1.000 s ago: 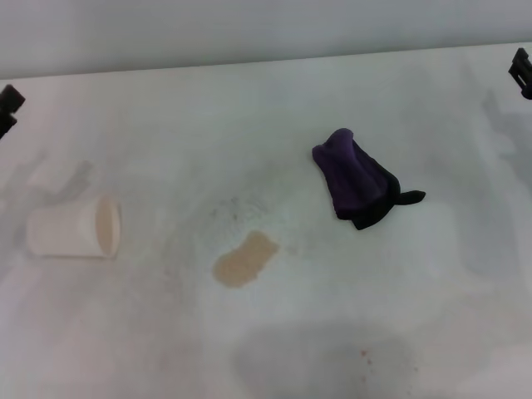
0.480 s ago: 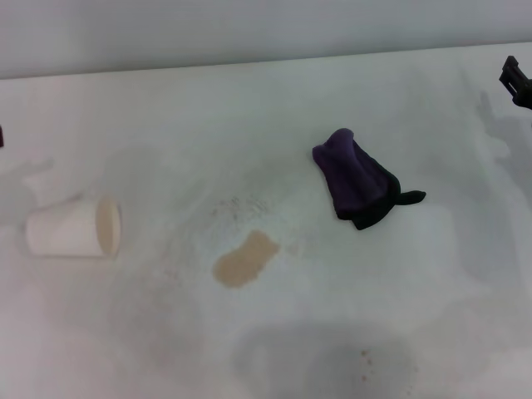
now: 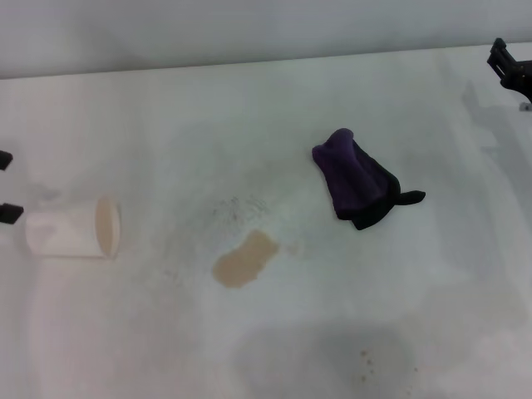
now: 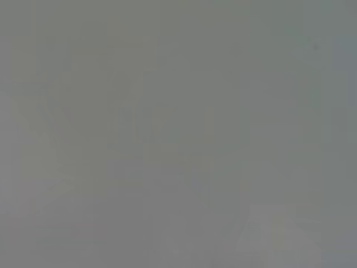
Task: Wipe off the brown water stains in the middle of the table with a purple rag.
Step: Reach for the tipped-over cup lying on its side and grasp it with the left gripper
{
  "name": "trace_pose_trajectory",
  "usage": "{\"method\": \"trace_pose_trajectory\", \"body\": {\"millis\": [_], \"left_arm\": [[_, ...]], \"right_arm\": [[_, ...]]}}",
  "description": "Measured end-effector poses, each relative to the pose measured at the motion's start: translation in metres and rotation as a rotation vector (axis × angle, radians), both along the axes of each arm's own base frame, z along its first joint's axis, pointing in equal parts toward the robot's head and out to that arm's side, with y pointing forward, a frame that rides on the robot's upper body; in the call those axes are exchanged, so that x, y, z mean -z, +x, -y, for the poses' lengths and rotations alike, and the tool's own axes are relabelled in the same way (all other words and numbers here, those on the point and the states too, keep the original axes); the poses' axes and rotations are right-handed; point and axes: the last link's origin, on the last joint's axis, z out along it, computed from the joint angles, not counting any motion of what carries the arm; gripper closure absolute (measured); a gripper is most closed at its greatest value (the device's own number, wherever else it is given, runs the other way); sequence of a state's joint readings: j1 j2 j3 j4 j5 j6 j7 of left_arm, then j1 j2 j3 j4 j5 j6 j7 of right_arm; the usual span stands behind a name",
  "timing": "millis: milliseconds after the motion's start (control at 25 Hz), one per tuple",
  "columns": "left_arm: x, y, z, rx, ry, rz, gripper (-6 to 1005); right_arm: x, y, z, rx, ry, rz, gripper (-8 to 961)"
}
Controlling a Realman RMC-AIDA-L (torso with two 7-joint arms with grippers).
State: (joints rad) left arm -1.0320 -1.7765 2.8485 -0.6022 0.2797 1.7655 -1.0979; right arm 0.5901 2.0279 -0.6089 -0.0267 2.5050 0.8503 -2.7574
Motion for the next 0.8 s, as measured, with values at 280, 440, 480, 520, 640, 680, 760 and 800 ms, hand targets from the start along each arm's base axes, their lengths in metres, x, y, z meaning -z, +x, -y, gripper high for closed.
{"method": "trace_pose_trajectory", "body": {"millis": [280,440,480,520,640,680,760,800], "left_arm": [[0.011,0.004,-0.011,0.108,-0.022,-0.113,113],[0.015,0.006,-0.014,0.129,-0.029,-0.132,115],[0.024,0.010,-0.014,0.151,-0.061,-0.148,115],[0.029,0.011,-0.013,0.157,-0.083,-0.163,116],[0.040,0.012,-0.012,0.164,-0.119,-0.206,116],[0.045,0.013,-0.012,0.167,-0.130,-0.224,117],[0.053,0.013,-0.013,0.173,-0.141,-0.250,117],[0.056,0.012,-0.013,0.176,-0.141,-0.260,117]], "right_arm": [[0.010,-0.009,-0.006,-0.011,-0.021,-0.037,161],[0.012,-0.010,-0.005,-0.010,-0.024,-0.046,161],[0.012,-0.010,-0.005,-0.009,-0.023,-0.054,161],[0.012,-0.010,-0.005,-0.010,-0.021,-0.060,161],[0.012,-0.012,-0.005,-0.022,-0.014,-0.071,162],[0.012,-0.012,-0.005,-0.025,-0.012,-0.071,162],[0.011,-0.013,-0.005,-0.030,-0.010,-0.071,162],[0.011,-0.013,-0.005,-0.031,-0.009,-0.071,162]]}}
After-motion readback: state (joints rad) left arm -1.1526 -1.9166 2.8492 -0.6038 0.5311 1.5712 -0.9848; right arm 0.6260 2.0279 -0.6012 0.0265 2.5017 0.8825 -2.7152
